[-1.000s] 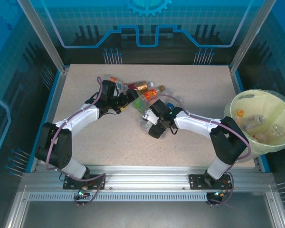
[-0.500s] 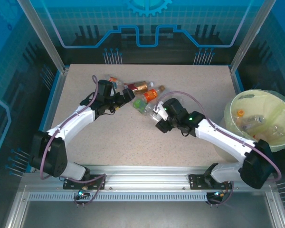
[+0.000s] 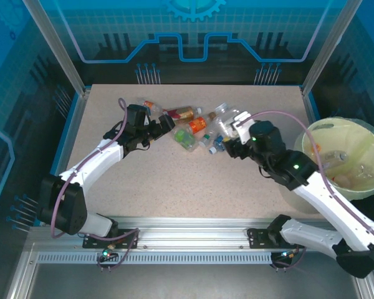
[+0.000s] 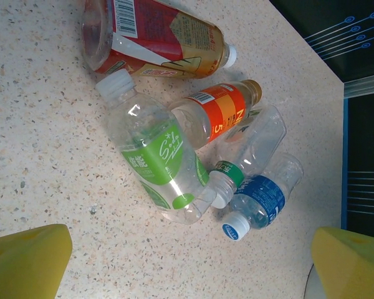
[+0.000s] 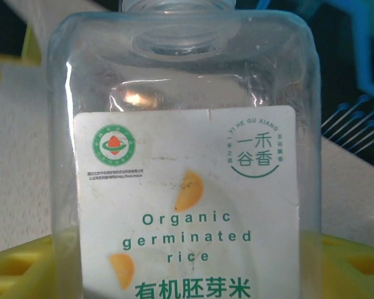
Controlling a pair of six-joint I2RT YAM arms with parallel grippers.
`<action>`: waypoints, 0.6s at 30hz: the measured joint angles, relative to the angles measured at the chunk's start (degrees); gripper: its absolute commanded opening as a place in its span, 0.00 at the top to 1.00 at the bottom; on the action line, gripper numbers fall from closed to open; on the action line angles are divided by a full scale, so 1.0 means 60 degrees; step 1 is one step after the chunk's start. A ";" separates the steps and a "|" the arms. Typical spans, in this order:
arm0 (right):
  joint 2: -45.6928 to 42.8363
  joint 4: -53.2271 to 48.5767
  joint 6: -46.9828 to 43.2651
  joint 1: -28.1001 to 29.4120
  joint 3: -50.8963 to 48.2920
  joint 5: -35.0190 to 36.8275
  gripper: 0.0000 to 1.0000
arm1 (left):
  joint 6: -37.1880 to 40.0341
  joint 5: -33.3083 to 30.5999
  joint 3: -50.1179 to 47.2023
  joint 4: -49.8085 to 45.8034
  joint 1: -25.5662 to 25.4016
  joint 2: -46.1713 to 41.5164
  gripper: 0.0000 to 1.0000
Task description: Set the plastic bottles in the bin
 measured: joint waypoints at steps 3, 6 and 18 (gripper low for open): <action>-0.0495 -0.0270 0.0240 -0.0098 0.0525 0.0375 0.52 | -0.0004 0.0004 0.0000 0.0000 0.0000 0.0000 0.01; -0.0918 -0.0608 0.0441 -0.0186 0.0936 0.1005 0.53 | -0.0004 0.0004 0.0000 0.0000 0.0000 0.0004 0.01; -0.2331 -0.1355 0.0787 -0.1246 0.1239 0.5053 0.58 | -0.0007 0.0007 0.0000 0.0007 0.0000 0.0109 0.01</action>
